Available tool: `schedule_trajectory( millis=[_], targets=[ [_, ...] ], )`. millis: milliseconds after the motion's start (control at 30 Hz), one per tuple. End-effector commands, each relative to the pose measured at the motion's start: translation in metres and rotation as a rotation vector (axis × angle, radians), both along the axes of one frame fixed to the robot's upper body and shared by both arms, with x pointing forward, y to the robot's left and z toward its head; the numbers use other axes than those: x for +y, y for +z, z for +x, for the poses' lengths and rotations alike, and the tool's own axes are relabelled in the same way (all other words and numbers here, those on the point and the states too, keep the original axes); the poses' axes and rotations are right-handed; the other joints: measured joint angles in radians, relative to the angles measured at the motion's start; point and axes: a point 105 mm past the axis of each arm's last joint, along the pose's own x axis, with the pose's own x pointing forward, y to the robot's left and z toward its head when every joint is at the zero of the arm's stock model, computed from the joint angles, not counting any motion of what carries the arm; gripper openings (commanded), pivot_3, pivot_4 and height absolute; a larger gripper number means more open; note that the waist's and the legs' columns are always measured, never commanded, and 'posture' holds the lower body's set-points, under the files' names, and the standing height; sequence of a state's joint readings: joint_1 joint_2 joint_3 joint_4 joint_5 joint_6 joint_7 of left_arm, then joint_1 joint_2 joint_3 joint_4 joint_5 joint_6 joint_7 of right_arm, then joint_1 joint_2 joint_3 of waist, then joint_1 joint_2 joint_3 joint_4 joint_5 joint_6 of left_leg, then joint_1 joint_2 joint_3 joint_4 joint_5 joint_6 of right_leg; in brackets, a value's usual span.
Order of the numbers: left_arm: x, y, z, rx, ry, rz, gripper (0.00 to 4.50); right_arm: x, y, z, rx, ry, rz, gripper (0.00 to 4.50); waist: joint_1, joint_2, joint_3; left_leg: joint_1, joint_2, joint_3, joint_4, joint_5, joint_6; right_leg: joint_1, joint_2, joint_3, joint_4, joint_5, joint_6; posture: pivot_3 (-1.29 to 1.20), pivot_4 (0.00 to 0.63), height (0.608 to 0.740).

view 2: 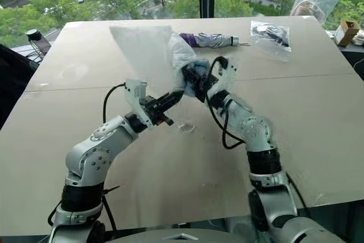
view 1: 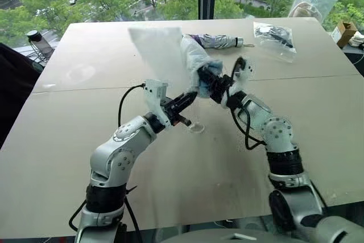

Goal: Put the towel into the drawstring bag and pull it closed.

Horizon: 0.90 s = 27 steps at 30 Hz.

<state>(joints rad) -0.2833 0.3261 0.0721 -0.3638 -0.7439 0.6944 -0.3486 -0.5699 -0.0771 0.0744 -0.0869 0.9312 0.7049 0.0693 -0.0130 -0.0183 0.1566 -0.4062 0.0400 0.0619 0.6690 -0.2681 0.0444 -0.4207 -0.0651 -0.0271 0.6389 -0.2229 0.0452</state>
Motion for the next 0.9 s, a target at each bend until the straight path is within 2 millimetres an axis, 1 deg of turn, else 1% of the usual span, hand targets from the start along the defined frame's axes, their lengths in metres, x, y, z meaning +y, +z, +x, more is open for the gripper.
schedule_trajectory(
  millis=[33, 167, 267, 300, 400, 533, 600, 700, 733, 767, 800, 900],
  targets=[
    [0.012, 0.02, 0.007, -0.063, 0.054, -0.046, 0.0, 0.003, 0.007, -0.018, -0.126, 0.096, -0.077, 3.15, 0.001, 0.0, 0.0, -0.001, 0.0, -0.001, 0.001, 0.0, 0.0, -0.001, 0.0, -0.001, 0.0, 0.0, 0.0, 0.0, 0.15, 0.74],
    [0.015, 0.013, 0.006, -0.039, 0.05, -0.03, 0.0, -0.008, 0.005, -0.027, -0.209, 0.166, -0.161, 3.15, 0.0, 0.0, 0.0, -0.008, -0.001, -0.001, 0.001, 0.0, 0.0, -0.008, 0.0, -0.001, 0.001, 0.0, 0.0, 0.0, 0.15, 0.74],
    [0.016, 0.01, 0.005, -0.029, 0.044, -0.029, 0.0, -0.013, 0.001, -0.029, -0.271, 0.213, -0.257, 3.15, 0.001, -0.001, 0.0, -0.009, -0.001, 0.0, 0.001, 0.0, 0.0, -0.008, 0.0, -0.001, 0.001, 0.0, 0.0, 0.0, 0.15, 0.74],
    [0.016, 0.01, 0.005, -0.027, 0.043, -0.031, 0.0, -0.013, -0.002, -0.03, -0.293, 0.23, -0.303, 3.15, 0.001, -0.001, 0.0, -0.009, -0.001, 0.0, 0.001, 0.0, 0.0, -0.008, 0.0, -0.001, 0.001, 0.0, 0.0, 0.0, 0.15, 0.74],
    [0.015, 0.008, 0.004, -0.022, 0.036, -0.031, 0.0, -0.011, -0.021, -0.026, -0.35, 0.227, -0.466, 3.15, 0.0, -0.001, 0.0, -0.008, -0.001, 0.0, 0.001, 0.0, 0.0, -0.008, 0.001, -0.001, 0.001, 0.0, 0.0, 0.0, 0.15, 0.74],
    [0.015, 0.006, 0.004, -0.019, 0.031, -0.032, 0.0, -0.006, -0.031, -0.024, -0.361, 0.238, -0.505, 3.15, 0.0, -0.001, 0.0, -0.008, -0.001, -0.001, 0.001, 0.0, -0.001, -0.008, 0.001, -0.001, 0.002, 0.0, 0.0, 0.0, 0.15, 0.74],
    [0.015, 0.005, 0.002, -0.015, 0.025, -0.034, 0.0, -0.002, -0.035, -0.017, -0.373, 0.202, -0.531, 3.15, 0.001, -0.001, 0.0, -0.008, -0.001, -0.001, 0.002, 0.001, -0.001, -0.008, 0.001, -0.001, 0.002, 0.0, 0.0, 0.0, 0.15, 0.74],
    [0.015, 0.003, 0.0, -0.01, 0.013, -0.031, 0.0, 0.002, -0.033, -0.009, -0.397, 0.155, -0.525, 3.15, 0.001, -0.001, 0.0, -0.008, -0.001, 0.0, 0.002, 0.001, -0.001, -0.008, 0.001, -0.001, 0.002, 0.0, 0.0, 0.0, 0.15, 0.74],
    [0.014, 0.002, -0.001, -0.008, 0.008, -0.027, 0.0, 0.002, -0.029, -0.004, -0.4, 0.111, -0.499, 3.15, 0.001, -0.001, 0.0, -0.008, -0.001, 0.0, 0.002, 0.001, -0.002, -0.008, 0.001, -0.001, 0.002, 0.0, 0.0, 0.0, 0.15, 0.74],
    [0.014, 0.001, -0.002, -0.007, 0.004, -0.024, 0.0, 0.003, -0.027, -0.001, -0.405, 0.089, -0.486, 2.57, 0.001, -0.001, 0.0, -0.008, -0.001, 0.0, 0.002, 0.002, -0.003, -0.008, 0.001, -0.001, 0.002, 0.0, 0.0, 0.0, 0.15, 0.74],
    [0.014, 0.0, -0.003, -0.006, -0.005, -0.02, 0.0, 0.003, -0.026, 0.0, -0.415, 0.076, -0.484, 2.39, 0.001, -0.001, 0.0, -0.008, -0.001, 0.0, 0.002, 0.003, -0.004, -0.008, 0.001, -0.001, 0.002, 0.0, 0.0, 0.0, 0.15, 0.74],
    [0.009, 0.0, -0.007, -0.016, -0.035, 0.01, 0.0, 0.006, -0.027, -0.001, -0.443, 0.089, -0.492, 1.07, 0.002, -0.001, 0.0, -0.008, -0.001, 0.0, 0.002, 0.003, -0.005, -0.008, 0.001, -0.001, 0.003, 0.0, 0.0, 0.0, 0.15, 0.74]
  ],
)
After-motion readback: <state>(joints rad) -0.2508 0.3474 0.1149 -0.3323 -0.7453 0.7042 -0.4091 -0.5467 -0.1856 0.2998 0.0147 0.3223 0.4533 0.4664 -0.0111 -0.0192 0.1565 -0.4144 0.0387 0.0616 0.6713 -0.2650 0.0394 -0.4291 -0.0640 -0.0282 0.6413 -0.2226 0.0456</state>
